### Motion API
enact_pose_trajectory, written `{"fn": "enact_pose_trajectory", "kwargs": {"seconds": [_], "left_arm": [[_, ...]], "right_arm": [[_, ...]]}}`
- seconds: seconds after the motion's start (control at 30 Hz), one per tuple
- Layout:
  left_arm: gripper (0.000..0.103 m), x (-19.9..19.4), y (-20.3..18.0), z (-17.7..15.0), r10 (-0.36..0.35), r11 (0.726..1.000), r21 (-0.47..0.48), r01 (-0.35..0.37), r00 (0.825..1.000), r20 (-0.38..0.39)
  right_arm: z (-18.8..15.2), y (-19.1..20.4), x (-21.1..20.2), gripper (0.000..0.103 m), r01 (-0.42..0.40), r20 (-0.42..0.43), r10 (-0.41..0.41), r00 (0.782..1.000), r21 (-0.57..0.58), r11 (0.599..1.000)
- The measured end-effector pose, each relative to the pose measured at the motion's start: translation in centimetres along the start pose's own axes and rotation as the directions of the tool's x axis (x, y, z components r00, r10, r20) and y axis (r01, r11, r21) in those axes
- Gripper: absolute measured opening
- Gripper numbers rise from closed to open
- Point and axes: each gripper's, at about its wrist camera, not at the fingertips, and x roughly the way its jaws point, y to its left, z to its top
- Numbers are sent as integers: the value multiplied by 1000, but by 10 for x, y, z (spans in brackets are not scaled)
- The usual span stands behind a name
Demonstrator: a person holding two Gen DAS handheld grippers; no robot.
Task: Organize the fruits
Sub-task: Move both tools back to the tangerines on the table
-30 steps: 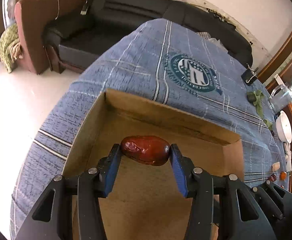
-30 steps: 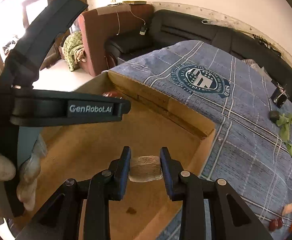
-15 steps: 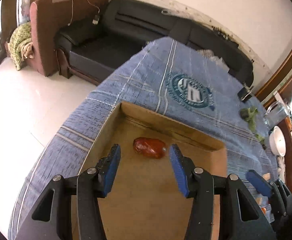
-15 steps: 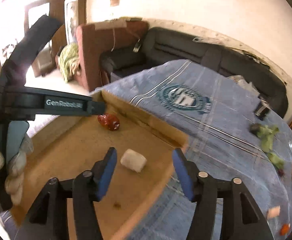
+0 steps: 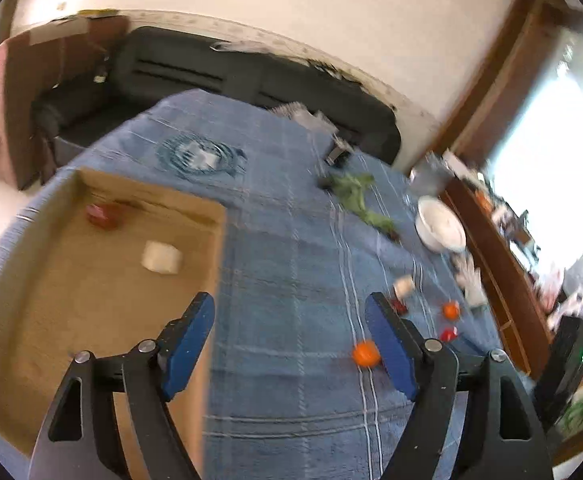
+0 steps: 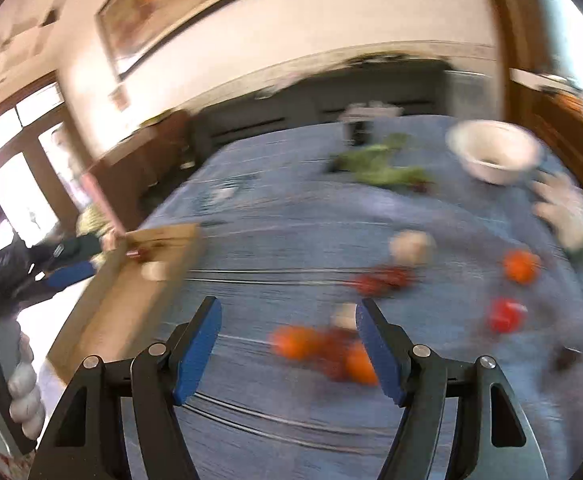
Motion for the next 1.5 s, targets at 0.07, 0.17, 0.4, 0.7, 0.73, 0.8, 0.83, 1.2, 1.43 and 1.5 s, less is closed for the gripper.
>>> {"fn": "enact_pose_trajectory", "kwargs": {"seconds": [0.07, 0.17, 0.4, 0.7, 0.73, 0.8, 0.83, 1.2, 1.43, 1.5], "left_arm": [[77, 24, -16, -16, 15, 999, 32, -13, 999, -49], [77, 56, -33, -34, 15, 999, 48, -9, 992, -125], [77, 99, -59, -47, -10, 996, 87, 29, 978, -207], [42, 133, -74, -48, -78, 982, 145, 120, 960, -270], [41, 132, -74, -49, -78, 979, 161, 122, 963, -258], [40, 132, -75, -51, -86, 973, 185, 135, 964, -252], [40, 131, -74, -51, -91, 971, 191, 142, 964, -250], [41, 130, -81, -57, -67, 957, 258, 129, 970, -236], [33, 131, -78, -58, -96, 959, 238, 155, 965, -243], [33, 131, -79, -59, -92, 956, 251, 152, 967, -237]], "right_arm": [[-5, -34, -11, 74, 53, -5, -53, 999, 39, 998], [-14, -74, -20, 74, 93, -31, -91, 995, 99, 991], [-27, -92, -10, 65, 73, -93, -65, 994, 87, 994], [-31, -36, 39, 58, 39, -179, -66, 982, -154, 987], [-32, -32, 42, 56, 46, -181, -79, 980, -178, 983], [-35, -29, 48, 52, 49, -189, -87, 978, -201, 978], [-36, -29, 51, 49, 47, -194, -87, 977, -205, 978], [-36, -29, 54, 35, 13, -185, -48, 982, -182, 983], [-37, -24, 55, 35, 23, -186, -60, 981, -194, 981], [-36, -26, 56, 35, 17, -190, -53, 980, -184, 983]]}}
